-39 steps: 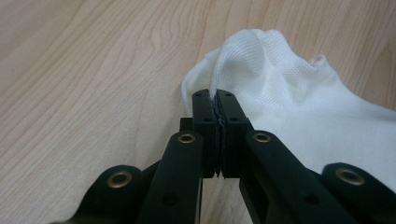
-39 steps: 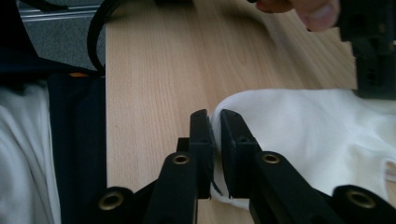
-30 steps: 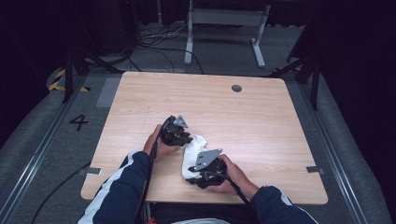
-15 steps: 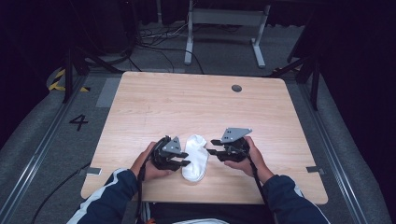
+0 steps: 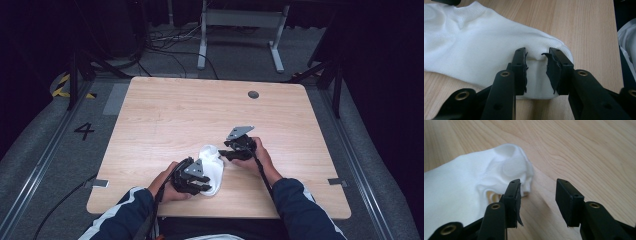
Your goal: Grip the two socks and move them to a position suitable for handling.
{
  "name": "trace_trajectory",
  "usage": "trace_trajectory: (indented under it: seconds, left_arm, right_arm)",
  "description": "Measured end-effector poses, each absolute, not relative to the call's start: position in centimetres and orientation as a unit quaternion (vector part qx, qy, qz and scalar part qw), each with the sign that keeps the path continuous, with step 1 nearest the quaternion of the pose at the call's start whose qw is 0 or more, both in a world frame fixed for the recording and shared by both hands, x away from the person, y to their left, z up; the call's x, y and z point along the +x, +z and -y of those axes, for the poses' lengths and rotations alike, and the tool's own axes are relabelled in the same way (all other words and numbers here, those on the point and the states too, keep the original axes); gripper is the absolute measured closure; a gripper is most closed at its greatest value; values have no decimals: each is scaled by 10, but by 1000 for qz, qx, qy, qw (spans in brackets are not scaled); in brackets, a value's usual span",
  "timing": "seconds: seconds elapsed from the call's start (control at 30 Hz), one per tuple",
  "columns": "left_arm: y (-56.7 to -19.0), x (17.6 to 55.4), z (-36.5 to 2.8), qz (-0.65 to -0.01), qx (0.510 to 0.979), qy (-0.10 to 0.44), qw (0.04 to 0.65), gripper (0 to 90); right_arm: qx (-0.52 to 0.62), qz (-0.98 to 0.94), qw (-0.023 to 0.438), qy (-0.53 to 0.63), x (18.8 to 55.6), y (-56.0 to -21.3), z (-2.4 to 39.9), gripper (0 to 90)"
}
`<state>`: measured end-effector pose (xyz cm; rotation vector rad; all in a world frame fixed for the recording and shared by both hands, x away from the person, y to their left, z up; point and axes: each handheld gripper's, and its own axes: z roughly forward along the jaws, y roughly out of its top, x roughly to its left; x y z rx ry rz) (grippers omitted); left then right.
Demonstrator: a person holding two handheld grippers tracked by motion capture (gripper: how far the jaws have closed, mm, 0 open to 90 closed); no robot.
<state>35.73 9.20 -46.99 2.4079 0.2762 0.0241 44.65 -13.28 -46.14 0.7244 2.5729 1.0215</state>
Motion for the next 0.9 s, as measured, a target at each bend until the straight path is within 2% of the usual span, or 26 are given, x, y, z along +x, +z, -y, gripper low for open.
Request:
trace_trajectory:
  seconds: [0.1,0.2,0.37,0.7,0.77,0.9]
  left_arm:
    - [-470,358,-88,-100,930,7,353,685]
    - [-470,357,-85,-98,930,9,353,685]
    - [-471,358,-82,-94,930,2,356,686]
    - [-474,356,-64,-91,924,-15,371,691]
    - [-474,355,-56,-84,926,-16,368,674]
    - [-470,353,-48,-72,928,-8,365,584]
  right_arm:
    - [258,-879,143,375,445,-455,139,577]
    - [240,-875,128,400,439,-450,136,574]
    - [235,-896,133,353,437,-463,125,574]
    - [259,-892,145,341,446,-467,142,554]
    - [261,-890,143,345,447,-469,144,552]
    - [260,-890,145,346,445,-467,147,515]
